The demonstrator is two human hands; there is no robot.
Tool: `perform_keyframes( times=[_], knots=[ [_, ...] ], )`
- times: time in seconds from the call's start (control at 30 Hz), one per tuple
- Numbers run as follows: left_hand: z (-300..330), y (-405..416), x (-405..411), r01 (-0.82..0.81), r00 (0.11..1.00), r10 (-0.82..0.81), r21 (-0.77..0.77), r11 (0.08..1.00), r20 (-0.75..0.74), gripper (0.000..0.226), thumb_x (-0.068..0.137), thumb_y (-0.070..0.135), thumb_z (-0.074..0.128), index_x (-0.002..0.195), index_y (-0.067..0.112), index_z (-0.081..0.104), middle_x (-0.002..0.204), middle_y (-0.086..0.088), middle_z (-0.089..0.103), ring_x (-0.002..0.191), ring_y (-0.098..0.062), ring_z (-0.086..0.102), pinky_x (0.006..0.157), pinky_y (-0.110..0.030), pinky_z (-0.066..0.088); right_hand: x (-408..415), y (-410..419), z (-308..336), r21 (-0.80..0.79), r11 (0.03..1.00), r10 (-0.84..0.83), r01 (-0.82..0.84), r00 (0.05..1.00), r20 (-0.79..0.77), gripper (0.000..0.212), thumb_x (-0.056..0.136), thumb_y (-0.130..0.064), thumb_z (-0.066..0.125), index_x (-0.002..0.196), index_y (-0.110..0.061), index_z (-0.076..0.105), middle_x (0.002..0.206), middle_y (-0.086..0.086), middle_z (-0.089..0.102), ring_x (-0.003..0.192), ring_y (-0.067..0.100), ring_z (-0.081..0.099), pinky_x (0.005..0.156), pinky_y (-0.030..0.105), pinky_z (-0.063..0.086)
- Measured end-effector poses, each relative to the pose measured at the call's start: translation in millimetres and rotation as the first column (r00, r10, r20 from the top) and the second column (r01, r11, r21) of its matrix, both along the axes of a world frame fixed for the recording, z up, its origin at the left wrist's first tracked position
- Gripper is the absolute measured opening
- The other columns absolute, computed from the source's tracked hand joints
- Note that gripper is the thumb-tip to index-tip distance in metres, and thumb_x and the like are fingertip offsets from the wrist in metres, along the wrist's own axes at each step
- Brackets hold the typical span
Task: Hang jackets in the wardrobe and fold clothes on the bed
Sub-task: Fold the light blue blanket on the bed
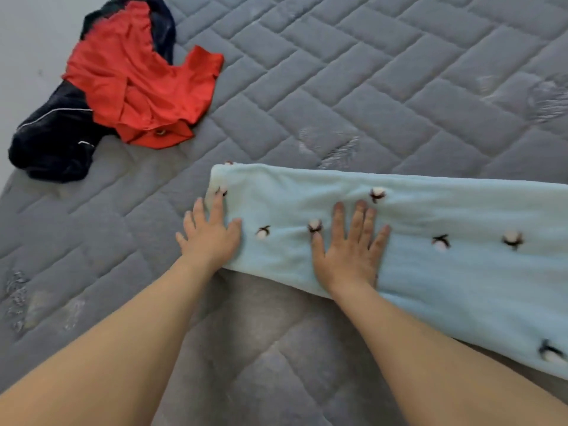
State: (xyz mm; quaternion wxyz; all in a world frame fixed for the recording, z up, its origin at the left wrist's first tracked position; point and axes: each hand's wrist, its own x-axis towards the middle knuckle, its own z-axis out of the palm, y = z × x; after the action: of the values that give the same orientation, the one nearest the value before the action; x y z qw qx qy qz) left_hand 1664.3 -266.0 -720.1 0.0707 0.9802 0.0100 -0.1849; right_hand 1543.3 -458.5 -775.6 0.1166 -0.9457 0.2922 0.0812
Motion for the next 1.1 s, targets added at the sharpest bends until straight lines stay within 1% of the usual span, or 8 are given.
perform_keyframes(
  times=[0.13, 0.3, 0.43, 0.57, 0.67, 0.83, 1.0, 1.1],
  knots=[
    [-10, -10, 52, 0.021, 0.999, -0.032, -0.232, 0.973, -0.043, 0.071, 0.097, 0.055, 0.038, 0.154, 0.04, -0.002, 0.159, -0.006, 0.019, 0.143, -0.037, 0.019, 0.114, -0.053, 0.018, 2, 3, -20, -0.067, 0.997, -0.026, 0.037, 0.987, 0.159, 0.076, 0.087, -0.057, 0.03, 0.154, -0.02, 0.027, 0.162, 0.016, 0.012, 0.15, 0.033, 0.008, 0.118, 0.058, 0.001],
    [-14, -18, 79, 0.072, 0.997, -0.078, -0.196, 0.978, -0.02, 0.064, 0.099, 0.049, 0.036, 0.152, 0.043, 0.002, 0.151, -0.002, 0.029, 0.132, -0.035, 0.029, 0.106, -0.055, 0.027, 5, 4, -26, -0.119, 0.992, -0.031, 0.048, 0.989, 0.147, 0.075, 0.086, -0.053, 0.032, 0.153, -0.017, 0.03, 0.162, 0.016, 0.014, 0.149, 0.033, 0.011, 0.118, 0.058, 0.003],
    [-11, -17, 94, -0.241, 0.97, 0.18, -0.54, 0.807, -0.165, 0.05, 0.094, 0.037, 0.054, 0.134, 0.019, 0.03, 0.126, -0.007, 0.053, 0.103, -0.024, 0.056, 0.086, -0.039, 0.048, 4, 2, -29, -0.151, 0.987, -0.032, 0.054, 0.989, 0.144, 0.074, 0.087, -0.052, 0.031, 0.152, -0.017, 0.03, 0.161, 0.016, 0.015, 0.149, 0.034, 0.012, 0.118, 0.06, 0.004],
    [-13, -16, 107, -0.485, 0.866, 0.282, -0.555, 0.676, -0.413, 0.038, 0.09, 0.033, 0.063, 0.116, 0.007, 0.057, 0.107, -0.011, 0.066, 0.093, -0.027, 0.066, 0.082, -0.043, 0.056, 5, 3, -31, -0.175, 0.983, -0.031, 0.059, 0.986, 0.162, 0.074, 0.087, -0.051, 0.032, 0.152, -0.017, 0.03, 0.161, 0.016, 0.015, 0.149, 0.033, 0.011, 0.118, 0.06, 0.004],
    [-7, -17, 104, -0.545, 0.821, 0.254, -0.571, 0.614, -0.511, 0.036, 0.093, 0.036, 0.06, 0.119, 0.012, 0.055, 0.104, -0.009, 0.068, 0.089, -0.026, 0.068, 0.071, -0.036, 0.056, 5, 3, -32, -0.193, 0.98, -0.021, 0.049, 0.989, 0.145, 0.074, 0.087, -0.052, 0.031, 0.153, -0.018, 0.027, 0.162, 0.015, 0.013, 0.15, 0.032, 0.008, 0.118, 0.058, 0.0],
    [20, -11, 77, -0.245, 0.958, 0.074, -0.661, 0.709, -0.276, 0.022, 0.097, 0.046, 0.053, 0.108, 0.03, 0.043, 0.107, 0.002, 0.059, 0.093, -0.017, 0.062, 0.072, -0.034, 0.053, 5, 3, -34, -0.179, 0.983, -0.016, 0.048, 0.984, 0.175, 0.073, 0.088, -0.053, 0.031, 0.153, -0.018, 0.029, 0.162, 0.015, 0.014, 0.149, 0.032, 0.01, 0.118, 0.057, -0.001],
    [74, -35, 34, -0.197, 0.98, 0.118, -0.777, 0.598, -0.158, 0.011, 0.098, 0.039, 0.053, 0.097, 0.033, 0.044, 0.102, 0.006, 0.059, 0.09, -0.013, 0.062, 0.062, -0.027, 0.05, -2, -7, -2, 0.027, 0.998, 0.054, -0.056, 0.997, 0.053, 0.071, 0.094, -0.059, 0.017, 0.156, -0.026, 0.008, 0.164, 0.006, -0.008, 0.149, 0.023, -0.014, 0.115, 0.05, -0.02],
    [100, -71, 1, -0.267, 0.964, 0.16, -0.792, 0.549, -0.214, 0.02, 0.098, 0.041, 0.053, 0.109, 0.03, 0.041, 0.103, 0.007, 0.058, 0.086, -0.011, 0.063, 0.048, -0.02, 0.05, -32, -44, 37, 0.279, 0.96, -0.072, -0.025, 0.94, 0.334, 0.062, 0.096, -0.049, 0.025, 0.152, -0.024, 0.029, 0.163, 0.003, 0.015, 0.15, 0.015, 0.011, 0.118, 0.046, -0.006]
  ],
)
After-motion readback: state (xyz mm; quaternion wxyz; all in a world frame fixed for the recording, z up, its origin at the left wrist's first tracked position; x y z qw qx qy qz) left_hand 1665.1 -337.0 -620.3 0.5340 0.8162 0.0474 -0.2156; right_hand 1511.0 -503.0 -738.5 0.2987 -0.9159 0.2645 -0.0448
